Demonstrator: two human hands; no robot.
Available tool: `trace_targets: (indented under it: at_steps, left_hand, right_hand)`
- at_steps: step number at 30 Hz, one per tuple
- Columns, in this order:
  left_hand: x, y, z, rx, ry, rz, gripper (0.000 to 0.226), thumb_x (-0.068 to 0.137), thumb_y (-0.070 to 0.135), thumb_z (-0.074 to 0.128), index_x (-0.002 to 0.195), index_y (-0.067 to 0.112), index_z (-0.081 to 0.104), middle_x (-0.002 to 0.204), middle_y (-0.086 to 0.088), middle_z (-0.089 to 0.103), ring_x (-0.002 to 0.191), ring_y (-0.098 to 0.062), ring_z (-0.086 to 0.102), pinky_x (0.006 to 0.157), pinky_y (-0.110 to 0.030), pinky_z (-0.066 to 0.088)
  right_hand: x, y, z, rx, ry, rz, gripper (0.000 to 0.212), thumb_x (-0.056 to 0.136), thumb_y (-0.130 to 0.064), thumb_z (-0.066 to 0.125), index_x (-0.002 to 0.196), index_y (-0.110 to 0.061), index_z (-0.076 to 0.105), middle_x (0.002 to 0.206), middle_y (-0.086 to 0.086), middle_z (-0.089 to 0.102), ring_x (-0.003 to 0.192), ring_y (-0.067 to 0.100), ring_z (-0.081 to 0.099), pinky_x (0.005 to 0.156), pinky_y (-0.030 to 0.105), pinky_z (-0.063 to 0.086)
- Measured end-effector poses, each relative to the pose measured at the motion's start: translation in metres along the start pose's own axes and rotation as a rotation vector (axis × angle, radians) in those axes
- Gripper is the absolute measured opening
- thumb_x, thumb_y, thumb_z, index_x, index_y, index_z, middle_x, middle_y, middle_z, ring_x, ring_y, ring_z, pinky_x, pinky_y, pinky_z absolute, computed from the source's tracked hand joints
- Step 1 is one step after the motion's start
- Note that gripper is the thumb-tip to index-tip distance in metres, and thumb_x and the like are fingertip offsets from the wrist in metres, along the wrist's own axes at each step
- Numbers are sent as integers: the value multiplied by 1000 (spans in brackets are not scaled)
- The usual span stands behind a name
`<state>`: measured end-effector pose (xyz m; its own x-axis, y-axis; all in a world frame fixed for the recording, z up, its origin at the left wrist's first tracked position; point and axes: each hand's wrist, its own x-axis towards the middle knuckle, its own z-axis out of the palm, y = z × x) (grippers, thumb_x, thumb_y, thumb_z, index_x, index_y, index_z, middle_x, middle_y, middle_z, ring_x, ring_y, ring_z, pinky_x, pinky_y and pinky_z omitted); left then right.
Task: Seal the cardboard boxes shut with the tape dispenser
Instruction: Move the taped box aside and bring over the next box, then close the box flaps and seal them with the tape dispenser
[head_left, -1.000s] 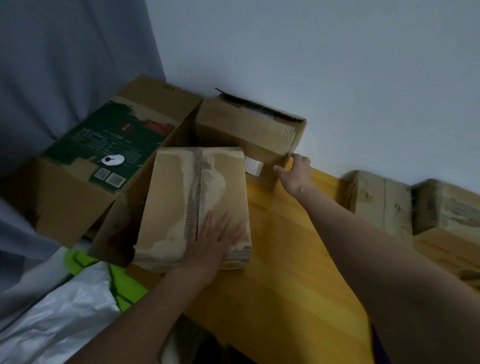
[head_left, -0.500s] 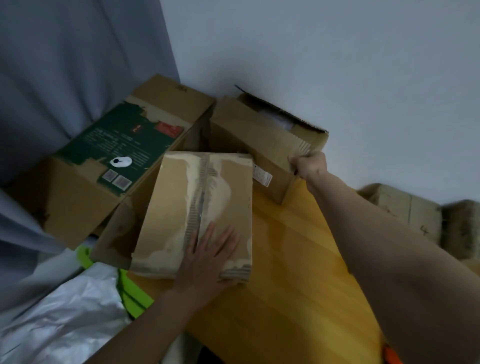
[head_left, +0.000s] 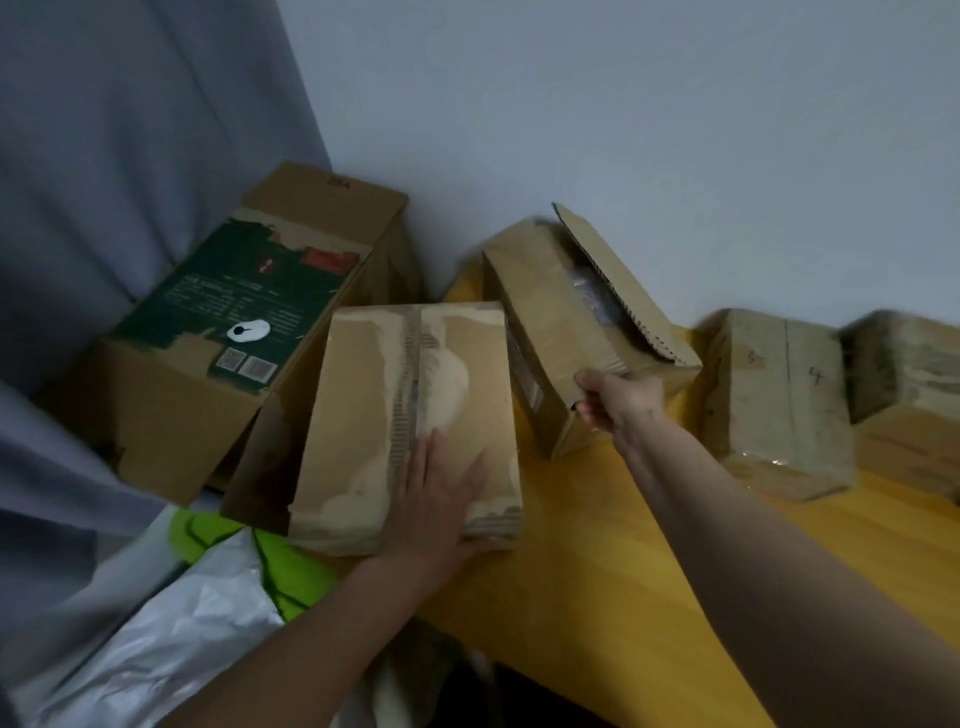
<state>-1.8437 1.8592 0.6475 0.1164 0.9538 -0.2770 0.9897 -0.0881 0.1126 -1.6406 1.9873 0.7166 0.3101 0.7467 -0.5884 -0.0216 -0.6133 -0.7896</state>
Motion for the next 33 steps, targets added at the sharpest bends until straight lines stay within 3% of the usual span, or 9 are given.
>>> trace_targets:
  at_steps: [5,10,15,19,22,24,27,30,33]
  left_hand:
    - [5,-10,-9,6,-10,37,107,85,40,66,139,52,-25,154,-5,-32,141,-30,-30,109,-47,-10]
    - [33,-12,-29,41,-5,118,113,83,-5,58,142,53,-18,156,-5,-30,142,-25,-28,106,-37,-13]
    - [70,7,-46,92,-59,179,112,79,-16,49,147,49,-12,158,-4,-25,146,-25,-20,116,-36,-6]
    - [96,34,-62,205,-20,165,98,85,0,56,151,41,-3,159,-7,1,143,-32,7,116,-40,16]
    - [102,63,-74,-74,68,118,79,89,8,55,152,30,14,155,-11,16,140,-33,20,113,-44,27]
    - [108,87,-84,-365,98,146,75,92,11,51,153,27,11,159,-2,11,145,-27,14,117,-43,22]
    - [119,114,-94,-558,-55,243,71,97,29,45,154,30,2,162,7,-3,148,-20,-2,119,-48,11]
    - [127,117,-88,-391,-139,294,79,94,51,48,154,29,3,162,4,-1,148,-24,-3,118,-49,10]
    - [123,116,-81,-135,-33,292,91,84,63,55,153,27,8,157,-6,13,144,-33,8,115,-53,21]
  right_hand:
    - [-51,42,-17,87,-4,30,12,81,-7,74,85,0,64,51,8,65,37,13,58,37,20,48]
    - [-90,78,-45,128,-85,88,17,81,-7,73,93,0,64,60,12,70,44,15,63,41,22,52]
    - [-116,100,-80,112,-118,131,24,80,-7,72,100,2,63,71,18,72,51,20,65,45,25,53]
    - [-132,110,-103,41,-167,169,29,82,-11,71,104,1,58,76,22,72,50,19,65,42,24,51]
    - [-140,115,-112,29,-142,160,26,82,-15,72,100,-2,59,68,21,70,45,18,61,40,23,48]
    - [-144,118,-114,42,-98,129,21,84,-17,71,94,-3,61,64,18,69,45,18,60,41,24,48]
    - [-152,128,-115,10,8,92,24,84,-22,71,75,-2,65,55,13,65,44,16,58,43,23,47]
    - [-158,142,-120,74,185,80,24,84,-18,72,69,0,66,54,11,62,42,15,55,41,23,46]
    - [-156,155,-125,190,406,49,24,88,-18,68,101,1,60,91,15,66,72,23,65,56,31,53]
